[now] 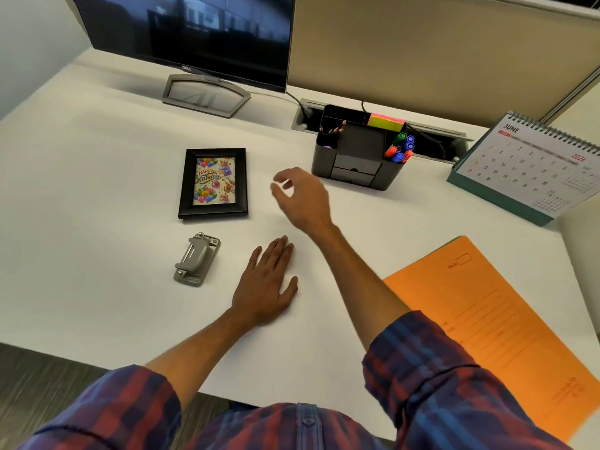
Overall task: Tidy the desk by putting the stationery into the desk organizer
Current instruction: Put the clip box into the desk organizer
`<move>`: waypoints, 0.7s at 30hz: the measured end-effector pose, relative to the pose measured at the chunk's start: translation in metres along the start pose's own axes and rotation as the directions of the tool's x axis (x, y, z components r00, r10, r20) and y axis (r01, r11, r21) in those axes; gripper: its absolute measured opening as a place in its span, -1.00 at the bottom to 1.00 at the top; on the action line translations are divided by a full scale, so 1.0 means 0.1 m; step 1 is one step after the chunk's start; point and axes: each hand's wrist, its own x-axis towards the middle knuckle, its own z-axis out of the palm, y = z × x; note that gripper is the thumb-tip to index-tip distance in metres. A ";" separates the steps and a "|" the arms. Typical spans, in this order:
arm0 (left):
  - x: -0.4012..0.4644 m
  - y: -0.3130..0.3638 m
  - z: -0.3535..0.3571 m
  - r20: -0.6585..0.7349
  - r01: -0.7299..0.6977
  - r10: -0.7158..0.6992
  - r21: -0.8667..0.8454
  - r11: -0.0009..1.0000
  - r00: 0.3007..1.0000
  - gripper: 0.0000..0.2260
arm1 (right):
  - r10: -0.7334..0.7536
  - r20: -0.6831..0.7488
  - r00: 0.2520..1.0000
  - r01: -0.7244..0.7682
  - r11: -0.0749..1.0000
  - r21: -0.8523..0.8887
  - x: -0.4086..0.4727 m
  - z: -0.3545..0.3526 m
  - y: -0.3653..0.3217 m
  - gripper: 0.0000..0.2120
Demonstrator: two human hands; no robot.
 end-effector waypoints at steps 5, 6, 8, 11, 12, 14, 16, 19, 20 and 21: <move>0.01 0.00 -0.01 0.006 -0.015 0.015 -0.007 1.000 1.000 -0.42 | 0.008 0.176 0.984 -0.015 0.999 0.039 -0.16 0.35 -0.27 -0.78; 0.00 0.02 -0.03 0.006 -0.020 0.020 -0.007 1.000 1.000 -0.42 | 0.013 0.203 0.979 -0.023 0.999 0.045 -0.17 0.40 -0.31 -0.77; -0.01 0.02 -0.05 0.005 -0.022 0.022 -0.010 1.000 1.000 -0.39 | 0.018 0.249 0.968 -0.033 0.998 0.058 -0.19 0.50 -0.36 -0.73; -0.02 0.01 -0.03 0.005 -0.029 0.029 0.029 0.999 1.000 -0.34 | 0.002 0.304 0.953 -0.020 0.998 0.059 -0.24 0.65 -0.45 -0.71; -0.02 0.01 -0.02 0.010 -0.022 0.022 0.042 0.999 1.000 -0.33 | -0.001 0.325 0.946 -0.014 0.999 0.046 -0.26 0.69 -0.48 -0.70; -0.03 0.00 0.00 0.038 -0.005 0.003 0.053 0.999 0.999 -0.31 | 0.003 0.378 0.926 -0.004 1.000 0.003 -0.30 0.78 -0.54 -0.67; -0.03 0.00 -0.01 0.071 -0.002 -0.004 0.075 0.997 0.997 -0.29 | 0.024 0.437 0.899 -0.007 0.999 -0.041 -0.34 0.84 -0.58 -0.63; -0.07 -0.03 0.00 -0.009 -0.029 0.030 0.129 0.991 0.999 -0.29 | 0.078 0.502 0.862 -0.039 0.995 -0.088 -0.38 0.91 -0.62 -0.54; -0.09 -0.04 0.01 -0.025 -0.027 0.031 0.144 0.989 0.999 -0.31 | 0.090 0.510 0.855 -0.041 0.993 -0.107 -0.39 0.94 -0.62 -0.52; -0.09 -0.05 0.01 -0.072 -0.032 0.042 0.143 0.989 0.997 -0.34 | 0.100 0.512 0.853 -0.042 0.991 -0.124 -0.40 0.96 -0.63 -0.52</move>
